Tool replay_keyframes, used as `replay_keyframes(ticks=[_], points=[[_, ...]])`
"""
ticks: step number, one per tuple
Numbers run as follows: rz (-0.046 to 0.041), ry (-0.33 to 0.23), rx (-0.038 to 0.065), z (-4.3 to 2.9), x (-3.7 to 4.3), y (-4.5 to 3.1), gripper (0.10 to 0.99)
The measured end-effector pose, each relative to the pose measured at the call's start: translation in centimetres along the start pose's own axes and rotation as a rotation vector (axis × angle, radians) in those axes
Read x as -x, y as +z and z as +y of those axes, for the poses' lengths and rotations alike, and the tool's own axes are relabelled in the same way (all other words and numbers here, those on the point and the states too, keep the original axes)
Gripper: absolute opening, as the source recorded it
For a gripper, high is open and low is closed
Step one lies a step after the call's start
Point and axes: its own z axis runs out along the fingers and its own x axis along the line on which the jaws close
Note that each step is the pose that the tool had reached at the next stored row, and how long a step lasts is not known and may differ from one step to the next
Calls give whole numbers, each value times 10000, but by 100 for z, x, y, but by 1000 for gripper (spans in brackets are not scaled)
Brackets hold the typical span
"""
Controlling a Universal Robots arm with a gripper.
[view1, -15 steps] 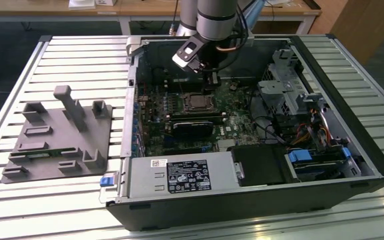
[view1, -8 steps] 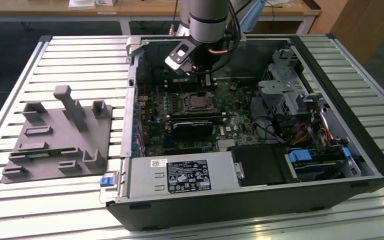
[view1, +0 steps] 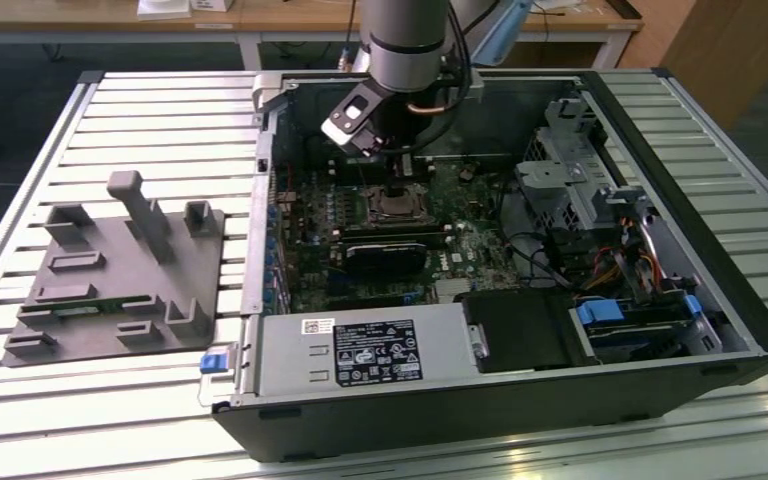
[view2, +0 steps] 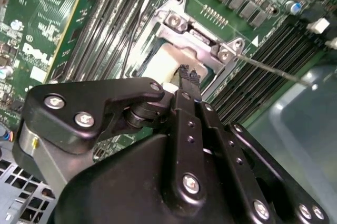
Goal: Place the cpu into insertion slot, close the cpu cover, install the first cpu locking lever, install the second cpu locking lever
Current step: 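Close the cpu cover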
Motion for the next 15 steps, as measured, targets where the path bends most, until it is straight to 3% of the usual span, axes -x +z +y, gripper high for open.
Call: replay_keyframes(ticks=[3,4,15], points=[[3,-1,2,-44,-3,7,106],[3,-1,2,-100,-6,27,106],[-13,-2,0,-142,-11,120,106]])
